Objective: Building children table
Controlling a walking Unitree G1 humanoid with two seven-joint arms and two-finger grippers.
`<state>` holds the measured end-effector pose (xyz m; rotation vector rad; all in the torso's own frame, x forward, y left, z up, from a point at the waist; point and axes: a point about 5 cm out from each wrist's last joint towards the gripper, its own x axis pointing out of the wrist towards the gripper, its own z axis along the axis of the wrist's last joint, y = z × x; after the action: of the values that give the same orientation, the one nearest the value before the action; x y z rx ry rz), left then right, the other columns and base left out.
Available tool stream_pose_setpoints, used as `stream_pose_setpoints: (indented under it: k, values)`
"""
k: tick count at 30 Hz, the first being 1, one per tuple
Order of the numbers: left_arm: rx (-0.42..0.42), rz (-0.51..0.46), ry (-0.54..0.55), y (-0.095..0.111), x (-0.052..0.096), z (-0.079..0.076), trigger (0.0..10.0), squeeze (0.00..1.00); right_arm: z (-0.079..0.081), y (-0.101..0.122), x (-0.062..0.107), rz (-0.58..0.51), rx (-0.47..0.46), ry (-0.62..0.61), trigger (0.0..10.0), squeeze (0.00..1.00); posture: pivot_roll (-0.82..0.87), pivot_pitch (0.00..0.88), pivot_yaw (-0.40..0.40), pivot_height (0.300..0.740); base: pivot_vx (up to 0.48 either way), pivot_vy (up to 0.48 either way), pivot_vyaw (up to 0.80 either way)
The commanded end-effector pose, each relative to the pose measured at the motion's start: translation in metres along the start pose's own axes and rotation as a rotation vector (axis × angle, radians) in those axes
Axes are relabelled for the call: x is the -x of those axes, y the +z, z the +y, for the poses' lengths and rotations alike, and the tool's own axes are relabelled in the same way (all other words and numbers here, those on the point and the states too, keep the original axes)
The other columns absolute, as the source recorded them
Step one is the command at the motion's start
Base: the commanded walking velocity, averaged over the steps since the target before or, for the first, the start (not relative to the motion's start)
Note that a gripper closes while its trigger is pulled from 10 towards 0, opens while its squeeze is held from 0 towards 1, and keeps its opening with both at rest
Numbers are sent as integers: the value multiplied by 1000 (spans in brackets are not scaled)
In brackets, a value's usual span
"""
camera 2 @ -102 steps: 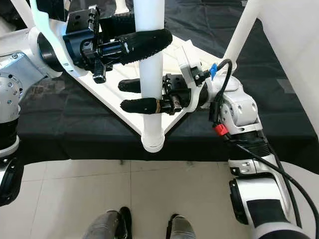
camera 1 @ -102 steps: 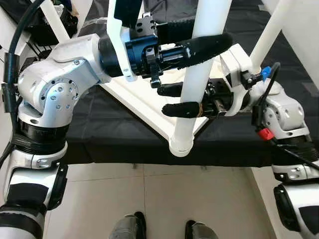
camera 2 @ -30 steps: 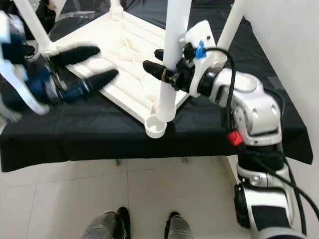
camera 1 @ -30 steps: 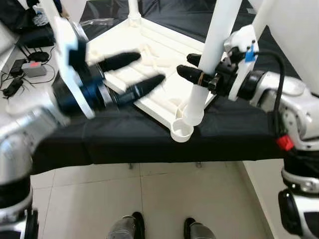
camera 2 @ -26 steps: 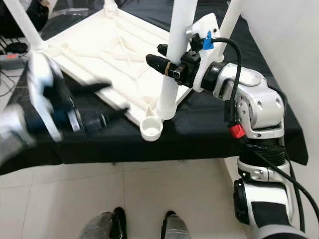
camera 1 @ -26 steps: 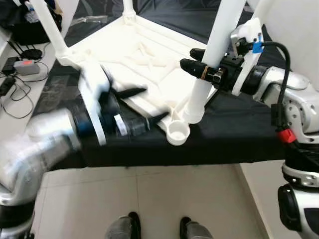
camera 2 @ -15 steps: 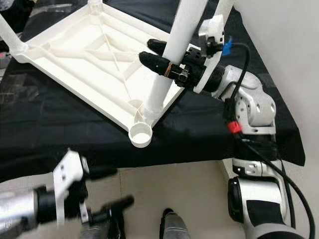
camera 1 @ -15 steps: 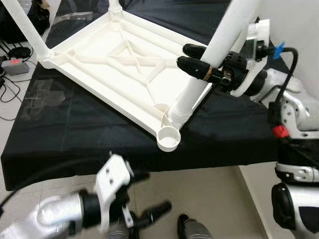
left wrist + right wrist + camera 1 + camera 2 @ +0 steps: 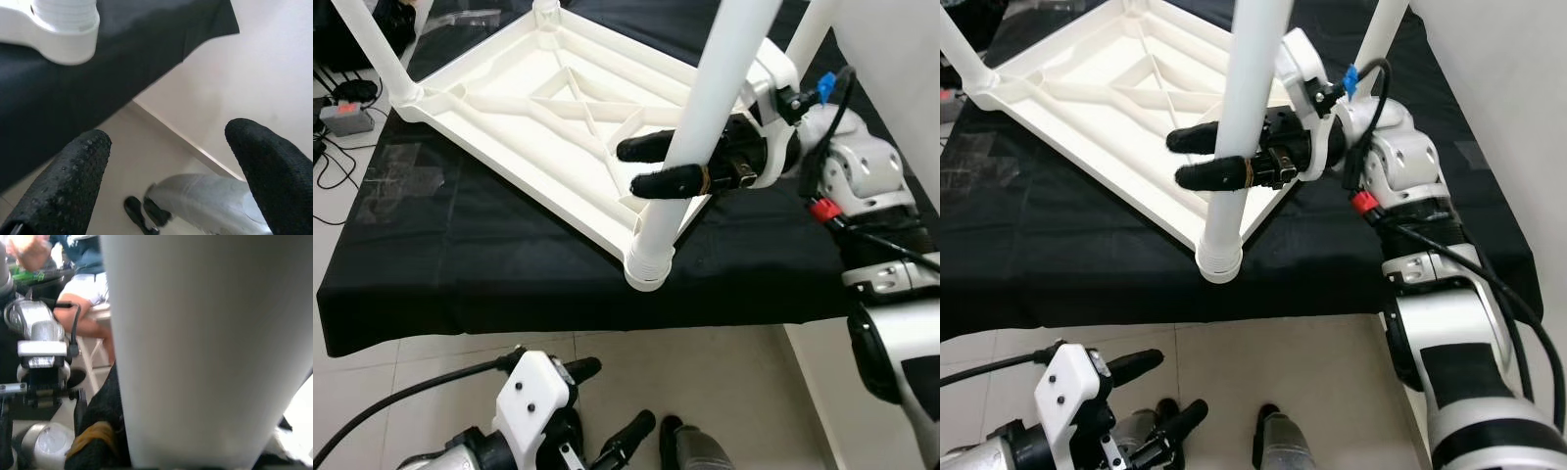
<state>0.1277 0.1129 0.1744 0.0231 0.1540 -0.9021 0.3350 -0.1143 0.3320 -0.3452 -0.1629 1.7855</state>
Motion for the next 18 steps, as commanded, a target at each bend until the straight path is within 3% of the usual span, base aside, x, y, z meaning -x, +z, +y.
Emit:
stream_pose_setpoints:
  k: [1,10,18]
  values:
    - [-5,-9,-8,1,2,-7,10000,0,2,-16,-3,126,9,29,10000,0,91,355,-11,740,0,0,0]
    - [1,-30,-17,-1,9,-19,10000,0,4,7,-15,169,140,142,10000,0,107,368,-6,740,0,0,0]
    - [4,-39,-14,-2,13,-25,10000,0,17,-1,-28,168,133,256,10000,0,110,376,5,740,0,0,0]
